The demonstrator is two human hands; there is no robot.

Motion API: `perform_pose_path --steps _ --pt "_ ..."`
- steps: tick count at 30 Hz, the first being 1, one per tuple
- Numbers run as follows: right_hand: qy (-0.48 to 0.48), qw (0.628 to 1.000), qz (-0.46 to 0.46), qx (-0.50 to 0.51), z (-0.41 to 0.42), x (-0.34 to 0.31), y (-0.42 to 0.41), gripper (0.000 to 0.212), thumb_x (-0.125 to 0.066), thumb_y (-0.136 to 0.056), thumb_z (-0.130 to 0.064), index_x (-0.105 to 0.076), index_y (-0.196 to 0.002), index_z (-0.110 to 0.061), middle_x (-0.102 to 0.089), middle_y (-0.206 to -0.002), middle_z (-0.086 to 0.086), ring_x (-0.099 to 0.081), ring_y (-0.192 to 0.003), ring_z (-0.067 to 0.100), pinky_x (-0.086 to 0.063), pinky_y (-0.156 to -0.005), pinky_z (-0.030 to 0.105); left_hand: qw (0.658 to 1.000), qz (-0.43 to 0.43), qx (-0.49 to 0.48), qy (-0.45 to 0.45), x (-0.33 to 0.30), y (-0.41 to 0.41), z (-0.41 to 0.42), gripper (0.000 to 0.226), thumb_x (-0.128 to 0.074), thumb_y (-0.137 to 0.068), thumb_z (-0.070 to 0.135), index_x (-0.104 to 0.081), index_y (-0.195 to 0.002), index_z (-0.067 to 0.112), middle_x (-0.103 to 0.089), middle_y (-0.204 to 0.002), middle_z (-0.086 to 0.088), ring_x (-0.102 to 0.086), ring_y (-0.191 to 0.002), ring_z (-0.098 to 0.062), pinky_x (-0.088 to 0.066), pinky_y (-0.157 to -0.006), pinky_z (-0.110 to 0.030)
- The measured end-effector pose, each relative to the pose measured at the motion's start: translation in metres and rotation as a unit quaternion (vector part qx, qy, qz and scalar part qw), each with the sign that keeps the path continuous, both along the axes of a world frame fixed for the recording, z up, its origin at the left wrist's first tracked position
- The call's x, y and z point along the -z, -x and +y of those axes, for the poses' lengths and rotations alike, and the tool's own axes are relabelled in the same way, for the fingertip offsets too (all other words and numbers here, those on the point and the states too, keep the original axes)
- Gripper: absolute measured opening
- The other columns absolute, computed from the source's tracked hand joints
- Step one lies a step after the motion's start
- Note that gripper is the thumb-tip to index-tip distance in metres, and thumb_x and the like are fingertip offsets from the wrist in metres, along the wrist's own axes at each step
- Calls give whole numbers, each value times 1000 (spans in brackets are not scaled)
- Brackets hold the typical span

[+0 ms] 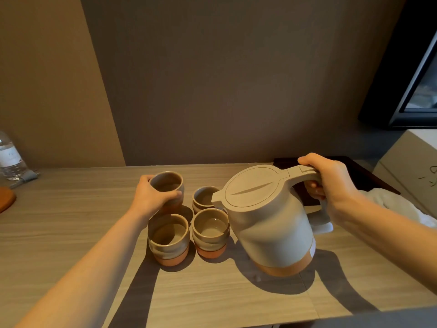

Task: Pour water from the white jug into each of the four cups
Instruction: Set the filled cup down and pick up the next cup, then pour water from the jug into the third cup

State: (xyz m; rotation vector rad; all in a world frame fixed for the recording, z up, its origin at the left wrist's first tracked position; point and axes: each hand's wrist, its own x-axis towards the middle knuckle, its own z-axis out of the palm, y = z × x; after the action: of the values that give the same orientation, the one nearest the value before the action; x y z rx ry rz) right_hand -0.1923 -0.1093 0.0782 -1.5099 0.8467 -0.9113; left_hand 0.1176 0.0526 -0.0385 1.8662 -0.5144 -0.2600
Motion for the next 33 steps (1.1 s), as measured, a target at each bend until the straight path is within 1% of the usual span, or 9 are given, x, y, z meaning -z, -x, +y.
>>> perform_pose_path --steps 6,10,14,17,22,26,29,31,33 --pt "-16 1000 -17 -7 4 -6 3 44 -61 -77 -35 -55 -35 -22 -45 -37 -7 -39 -36 6 -33 -52 26 995 -28 -13 100 -34 11 6 82 -90 -56 41 -41 -122 35 -49 -108 13 -50 -95 -11 -42 -66 -23" --pt "-24 1000 -19 5 9 -12 6 40 -63 -73 -38 -57 -38 -21 -51 -42 -5 -44 -47 9 -37 -55 27 988 -26 -14 150 -51 36 17 79 -89 -58 43 -41 -121 40 -48 -105 23 -50 -96 -8 -42 -65 -22" --pt "-29 999 -20 12 15 -14 10 32 -63 -71 -40 -57 -48 -19 -53 -48 -2 -46 -54 13 -39 -58 28 985 -47 -8 165 -58 66 33 78 -88 -59 42 -42 -121 42 -49 -106 26 -52 -96 -7 -43 -64 -19" --pt "-26 999 -14 14 20 -14 16 30 -63 -71 -41 -57 -54 -17 -54 -54 0 -47 -58 14 -40 -59 28 984 -40 -1 171 -58 88 45 74 -89 -56 42 -44 -116 45 -53 -104 25 -54 -95 -3 -44 -63 -16" --pt "-11 1000 -11 12 29 -15 26 29 -62 -76 -38 -58 -56 -16 -56 -61 3 -49 -63 15 -40 -62 28 986 -33 25 158 -48 117 64 75 -92 -46 37 -53 -110 38 -62 -102 17 -57 -88 13 -44 -63 -13" --pt "-5 1000 -13 14 34 -16 32 27 -62 -78 -36 -59 -60 -17 -58 -65 3 -52 -66 15 -41 -62 27 989 -50 35 131 -36 134 72 75 -94 -48 29 -53 -110 38 -61 -111 10 -58 -96 -1 -44 -71 -18" --pt "-5 1000 -12 10 37 -18 36 28 -62 -79 -35 -60 -58 -17 -58 -61 2 -51 -64 14 -41 -61 26 991 -48 41 116 -28 145 76 80 -95 -50 28 -51 -117 34 -57 -117 7 -56 -103 -10 -46 -74 -21" --pt "-7 1000 -11 5 38 -18 39 30 -62 -78 -35 -59 -54 -18 -58 -55 -1 -50 -60 13 -41 -60 26 991 -50 48 118 -24 151 78 80 -95 -50 27 -51 -116 34 -57 -118 6 -56 -103 -12 -47 -73 -20" --pt "-6 1000 -7 2 39 -18 41 30 -62 -78 -36 -60 -53 -20 -59 -53 -2 -52 -62 13 -40 -60 27 991 -56 51 114 -21 158 78 79 -94 -51 26 -50 -116 34 -57 -118 6 -56 -103 -12 -47 -72 -19"
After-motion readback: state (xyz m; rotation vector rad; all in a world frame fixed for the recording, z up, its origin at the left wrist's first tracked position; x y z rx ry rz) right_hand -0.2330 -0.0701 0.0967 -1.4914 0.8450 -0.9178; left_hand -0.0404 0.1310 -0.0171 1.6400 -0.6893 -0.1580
